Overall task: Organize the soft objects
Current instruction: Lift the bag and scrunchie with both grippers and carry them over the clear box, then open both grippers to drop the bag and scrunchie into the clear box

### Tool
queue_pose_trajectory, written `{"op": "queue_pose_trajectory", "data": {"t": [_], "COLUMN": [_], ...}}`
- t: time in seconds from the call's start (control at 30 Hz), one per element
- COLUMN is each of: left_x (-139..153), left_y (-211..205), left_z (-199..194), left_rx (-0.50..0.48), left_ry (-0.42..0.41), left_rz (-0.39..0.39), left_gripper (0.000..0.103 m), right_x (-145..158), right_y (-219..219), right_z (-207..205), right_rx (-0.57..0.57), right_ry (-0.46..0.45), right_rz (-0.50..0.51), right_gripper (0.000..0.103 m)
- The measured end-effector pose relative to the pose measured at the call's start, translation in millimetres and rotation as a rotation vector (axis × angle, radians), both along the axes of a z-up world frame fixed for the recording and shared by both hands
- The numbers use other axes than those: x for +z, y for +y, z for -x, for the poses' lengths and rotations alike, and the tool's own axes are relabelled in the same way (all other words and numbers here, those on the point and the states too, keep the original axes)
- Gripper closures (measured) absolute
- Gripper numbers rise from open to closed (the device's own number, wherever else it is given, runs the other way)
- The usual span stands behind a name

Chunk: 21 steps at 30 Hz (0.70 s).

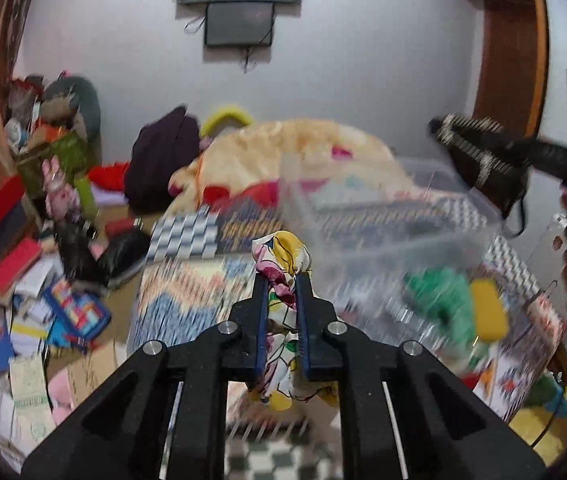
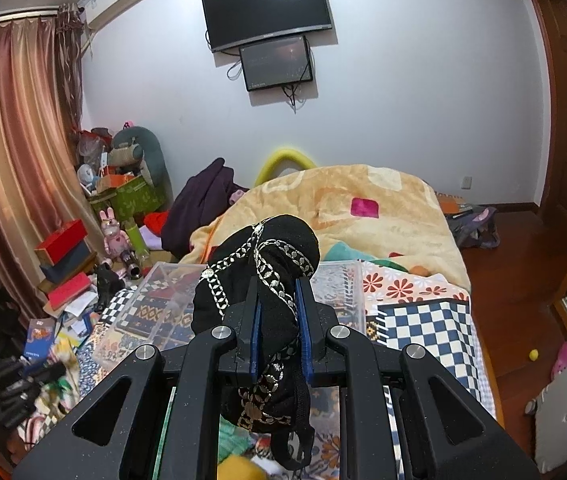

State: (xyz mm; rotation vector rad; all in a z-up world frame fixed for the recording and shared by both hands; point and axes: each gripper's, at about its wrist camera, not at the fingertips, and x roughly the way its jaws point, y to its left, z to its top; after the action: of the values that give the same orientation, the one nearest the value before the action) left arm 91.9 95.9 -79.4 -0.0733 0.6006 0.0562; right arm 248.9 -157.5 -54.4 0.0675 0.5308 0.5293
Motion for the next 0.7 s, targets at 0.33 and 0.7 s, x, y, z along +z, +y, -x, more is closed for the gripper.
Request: {"op": "queue_pose_trajectory", "data": {"t": [0.33, 0.7], "left_x": [21, -7], "left_y": [-24, -44], "left_z": [-64, -124], "left_rx": [-0.038, -0.070], "left_ry": [-0.013, 0.121], "left_rz": [-0.001, -0.046], "left_gripper": [0.091, 0.091], "right_x": [-22, -49], "right_y": [20, 29], "right_z": [-22, -27], "right_rx": [0.010, 0.041], "right_ry": [0.067, 0.141], "right_rz": [0.081, 0.151], "right_gripper": [0.089, 0.085]}}
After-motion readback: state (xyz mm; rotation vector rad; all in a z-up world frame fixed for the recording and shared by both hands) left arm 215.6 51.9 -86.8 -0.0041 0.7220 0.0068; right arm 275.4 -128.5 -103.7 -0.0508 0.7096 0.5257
